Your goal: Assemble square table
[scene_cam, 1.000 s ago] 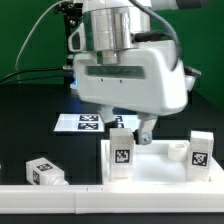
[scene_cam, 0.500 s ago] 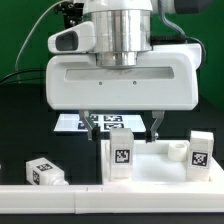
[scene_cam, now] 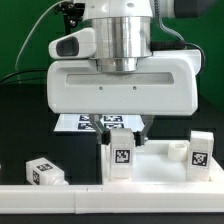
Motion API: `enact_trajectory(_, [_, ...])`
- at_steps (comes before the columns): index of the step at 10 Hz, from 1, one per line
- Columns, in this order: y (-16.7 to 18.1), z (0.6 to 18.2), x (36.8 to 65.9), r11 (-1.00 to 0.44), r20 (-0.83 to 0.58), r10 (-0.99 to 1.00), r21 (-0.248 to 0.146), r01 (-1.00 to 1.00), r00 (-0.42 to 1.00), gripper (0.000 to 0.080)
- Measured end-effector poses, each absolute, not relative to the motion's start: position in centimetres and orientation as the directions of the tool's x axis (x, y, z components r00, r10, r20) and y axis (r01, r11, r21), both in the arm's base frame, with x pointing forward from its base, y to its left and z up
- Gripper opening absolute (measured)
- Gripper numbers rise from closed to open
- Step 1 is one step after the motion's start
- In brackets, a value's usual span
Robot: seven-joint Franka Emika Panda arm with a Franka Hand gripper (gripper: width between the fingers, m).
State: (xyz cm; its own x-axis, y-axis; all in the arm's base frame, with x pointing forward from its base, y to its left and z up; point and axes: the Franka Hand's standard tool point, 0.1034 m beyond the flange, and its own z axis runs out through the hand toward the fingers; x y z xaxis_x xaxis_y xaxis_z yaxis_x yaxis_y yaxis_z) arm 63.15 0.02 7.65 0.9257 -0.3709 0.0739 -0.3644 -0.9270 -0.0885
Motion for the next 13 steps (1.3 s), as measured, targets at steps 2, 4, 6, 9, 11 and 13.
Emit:
enact_trajectory(2, [0.03, 7.66, 63.21, -0.845, 0.071, -0.533, -0.099, -0.525, 0.843, 0.0283])
enact_trajectory(4, [0.26, 7.63, 63.13, -0.669, 0.066, -0.743, -0.106, -0.736, 0.666, 0.0284])
enact_trajectory(6, [0.24, 7.58, 63.17, -0.326, 0.003, -0.944, -0.136, -0.935, 0.329, 0.0284])
enact_trajectory(9, [0.43, 7.56, 63.35, 0.204, -0.126, -0.974, -0.136, -0.97, -0.187, 0.0284])
enact_trajectory(11, [0.43, 7.48, 63.3, 0.234, -0.128, -0.968, -0.13, -0.963, -0.218, 0.0284])
enact_trajectory(13, [0.57, 7.45, 63.25, 0.055, -0.102, -0.994, -0.149, -0.987, -0.04, 0.0513])
